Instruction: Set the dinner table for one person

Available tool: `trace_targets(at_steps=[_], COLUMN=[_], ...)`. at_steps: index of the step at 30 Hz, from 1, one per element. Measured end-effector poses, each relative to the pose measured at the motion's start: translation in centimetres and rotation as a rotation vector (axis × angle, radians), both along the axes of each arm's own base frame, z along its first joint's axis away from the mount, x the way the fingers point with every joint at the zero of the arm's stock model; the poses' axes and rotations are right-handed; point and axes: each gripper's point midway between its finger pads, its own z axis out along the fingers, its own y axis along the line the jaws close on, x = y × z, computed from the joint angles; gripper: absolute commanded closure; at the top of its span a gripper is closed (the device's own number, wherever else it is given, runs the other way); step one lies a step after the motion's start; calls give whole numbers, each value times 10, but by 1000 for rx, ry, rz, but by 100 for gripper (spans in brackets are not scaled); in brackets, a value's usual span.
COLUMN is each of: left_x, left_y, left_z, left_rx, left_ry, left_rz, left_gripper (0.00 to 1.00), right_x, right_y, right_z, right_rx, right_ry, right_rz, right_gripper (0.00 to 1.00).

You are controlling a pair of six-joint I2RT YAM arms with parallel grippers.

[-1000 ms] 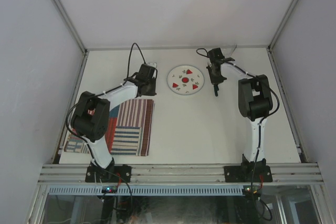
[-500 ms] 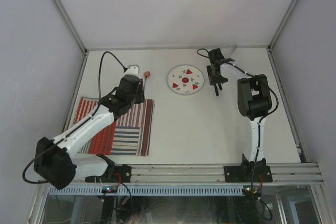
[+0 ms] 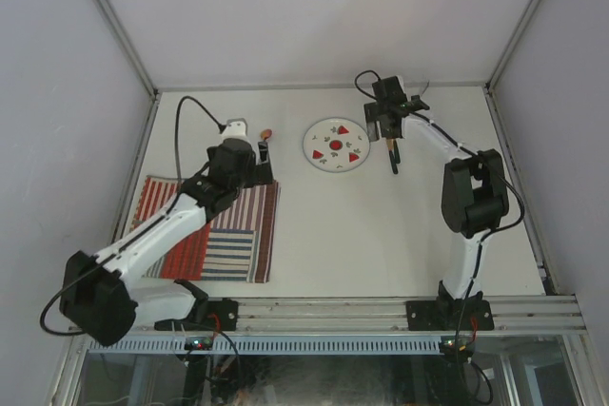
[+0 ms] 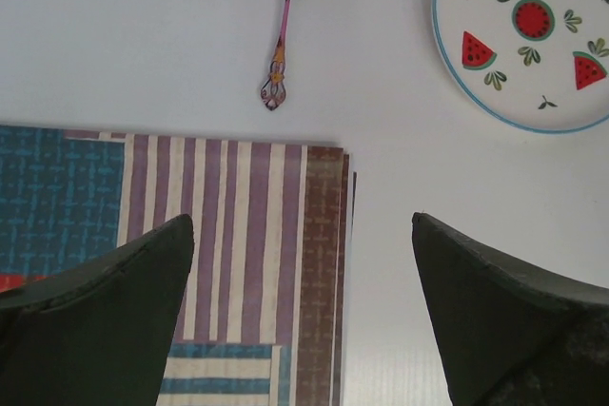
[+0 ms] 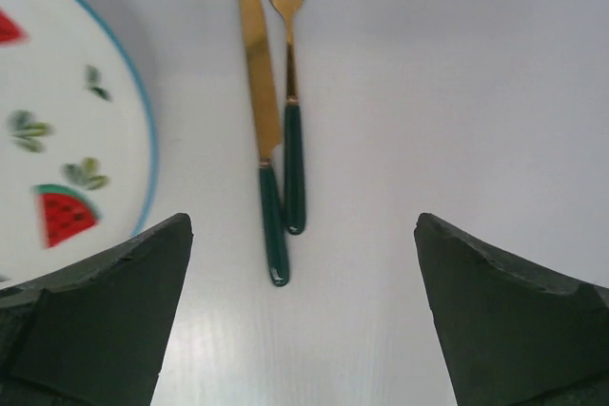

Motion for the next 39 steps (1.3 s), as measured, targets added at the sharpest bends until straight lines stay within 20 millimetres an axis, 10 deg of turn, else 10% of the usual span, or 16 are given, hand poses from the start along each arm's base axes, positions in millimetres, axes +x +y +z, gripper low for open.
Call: trace_targets(at_steps=[12,20,25,32,39], left_x=[146,200,195,160,155], left_y=[-91,-140,-148,-132,-136], left_z=[-50,37,29,-46,-53], left_rx=[-25,-187,-210,-124,-134], left_ry=[227,163,215,415,440], left_rz=[2,-36,-59,-31,-58], left_gripper=[1,4,4,25,25], right_x=[33,51,45,8,1], right_y=[37,36,25,56,84], right_z=[60,58,35,-5,-10], right_rx=[229,393,438,446,447], right_ry=[-132,-28,75,218,233], right_rz=[40,33,-4,32,76], right_gripper=[2,6,6,12,18])
